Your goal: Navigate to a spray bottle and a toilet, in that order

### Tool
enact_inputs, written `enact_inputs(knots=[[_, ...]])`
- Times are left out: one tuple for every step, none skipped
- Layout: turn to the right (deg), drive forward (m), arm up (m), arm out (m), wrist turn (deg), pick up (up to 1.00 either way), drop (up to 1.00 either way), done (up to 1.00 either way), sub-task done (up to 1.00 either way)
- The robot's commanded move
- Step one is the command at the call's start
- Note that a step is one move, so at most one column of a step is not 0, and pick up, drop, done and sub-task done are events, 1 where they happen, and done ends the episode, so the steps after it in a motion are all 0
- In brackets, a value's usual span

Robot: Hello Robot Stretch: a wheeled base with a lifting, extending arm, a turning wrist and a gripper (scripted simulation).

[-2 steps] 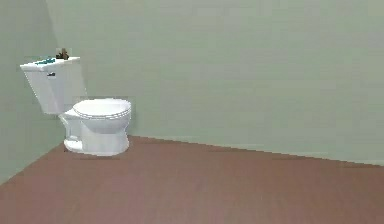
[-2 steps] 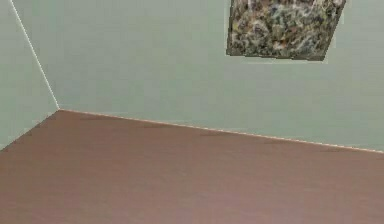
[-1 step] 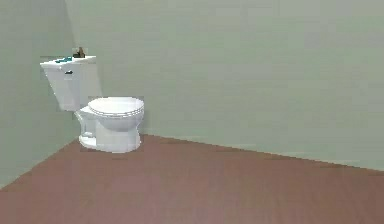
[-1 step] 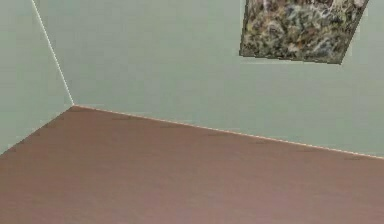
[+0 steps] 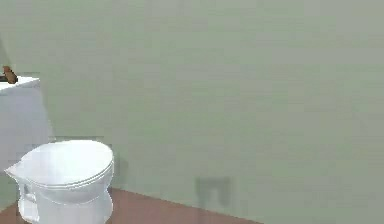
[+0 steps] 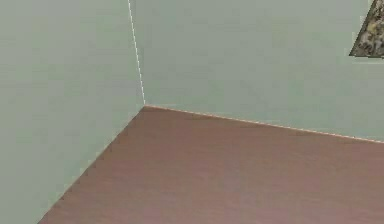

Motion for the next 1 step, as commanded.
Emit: enact_inputs(knots=[[0.0, 0.45, 0.0, 0.0, 0.0, 0.0, 0.0, 0.0, 0.0]])
